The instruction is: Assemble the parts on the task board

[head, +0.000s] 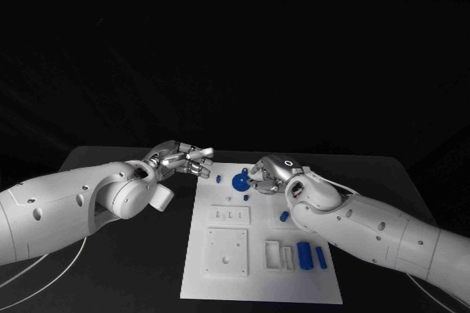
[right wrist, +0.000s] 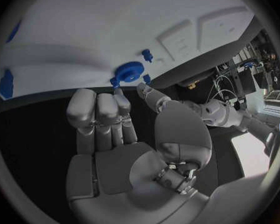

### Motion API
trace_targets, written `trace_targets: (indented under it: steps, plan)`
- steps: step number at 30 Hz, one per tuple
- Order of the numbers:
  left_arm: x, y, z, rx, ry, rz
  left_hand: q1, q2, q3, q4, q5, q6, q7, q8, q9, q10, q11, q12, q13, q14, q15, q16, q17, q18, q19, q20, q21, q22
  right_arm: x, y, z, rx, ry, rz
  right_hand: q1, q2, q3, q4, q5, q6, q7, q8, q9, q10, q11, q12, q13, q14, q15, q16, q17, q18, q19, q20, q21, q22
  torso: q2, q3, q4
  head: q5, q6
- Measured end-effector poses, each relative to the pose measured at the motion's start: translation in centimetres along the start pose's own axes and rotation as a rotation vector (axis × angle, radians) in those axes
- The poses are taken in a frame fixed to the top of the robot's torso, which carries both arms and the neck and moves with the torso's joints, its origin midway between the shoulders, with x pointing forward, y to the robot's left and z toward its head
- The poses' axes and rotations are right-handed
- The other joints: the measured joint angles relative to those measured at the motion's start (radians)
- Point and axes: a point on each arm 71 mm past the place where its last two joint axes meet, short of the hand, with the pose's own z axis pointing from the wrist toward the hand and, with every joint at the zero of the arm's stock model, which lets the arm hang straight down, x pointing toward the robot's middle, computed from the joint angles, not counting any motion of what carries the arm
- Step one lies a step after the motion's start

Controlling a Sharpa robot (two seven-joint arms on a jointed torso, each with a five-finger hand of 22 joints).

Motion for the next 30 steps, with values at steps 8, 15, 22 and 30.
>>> trace_targets:
  steps: [8, 15, 22, 30]
  plan:
    - [-0.8, 0.2, -0.3, -0.005, -0.018, 0.002, 0.000, 0.000, 0.000, 0.000, 0.000, 0.000, 0.000, 0.000, 0.000, 0.000, 0.000, 0.000, 0.000, 0.000, 0.000, 0.000, 0.000, 0.000, 0.000, 0.000, 0.000, 0.000, -3.9, -3.8, -1.4, 0.045, -0.101, 0.094, 0.187, 0.003, -0.150, -0.001, -0.039, -0.005, 0.005, 0.000, 0.000, 0.009, 0.002, 0.013, 0.012, 0.000, 0.000, 0.002, -0.005, 0.000, 0.000, 0.000, 0.006, 0.000, -0.003, 0.0037, -0.0070, 0.003, 0.006]
    - [-1.2, 0.3, -0.5, -0.005, -0.029, 0.004, 0.003, 0.003, 0.003, -0.003, 0.000, 0.000, 0.000, 0.000, 0.000, 0.000, 0.000, 0.000, 0.000, 0.000, 0.000, 0.000, 0.000, 0.000, 0.000, 0.000, 0.000, 0.000, -6.0, -9.0, -3.0, 0.073, -0.110, 0.175, 0.291, 0.013, -0.238, -0.036, 0.021, -0.003, 0.006, 0.000, 0.000, 0.009, 0.002, 0.017, 0.018, 0.000, 0.000, 0.002, -0.004, 0.000, 0.000, 0.000, 0.012, 0.000, -0.006, 0.0112, -0.0182, 0.005, 0.010]
    - [-1.5, 0.3, -0.5, -0.004, -0.034, 0.008, 0.013, 0.003, 0.003, -0.008, 0.000, 0.000, 0.000, 0.000, 0.001, 0.033, -0.015, 0.010, 0.002, 0.000, 0.000, 0.000, 0.000, 0.000, 0.000, 0.000, 0.000, 0.000, -6.2, -13.5, -4.0, 0.100, -0.083, 0.227, 0.329, 0.025, -0.276, -0.076, 0.080, -0.001, 0.008, 0.000, -0.001, 0.009, 0.002, 0.017, 0.018, 0.000, 0.000, 0.008, 0.006, 0.000, 0.000, 0.000, 0.022, 0.000, -0.008, 0.0205, -0.0292, 0.007, 0.020]
    - [-1.8, 0.5, -0.4, -0.003, -0.040, 0.014, 0.013, 0.003, 0.003, -0.019, 0.000, 0.000, 0.000, 0.000, 0.001, 0.036, -0.011, 0.005, 0.002, 0.000, 0.000, 0.000, 0.000, 0.000, 0.000, 0.000, 0.000, 0.000, -5.4, -15.9, -4.5, 0.124, -0.056, 0.248, 0.329, 0.025, -0.277, -0.093, 0.080, -0.014, 0.021, 0.000, -0.002, 0.005, 0.006, 0.017, 0.015, -0.002, 0.002, 0.008, 0.007, 0.000, 0.000, 0.000, 0.022, 0.000, -0.008, 0.0297, -0.0333, 0.009, 0.020]
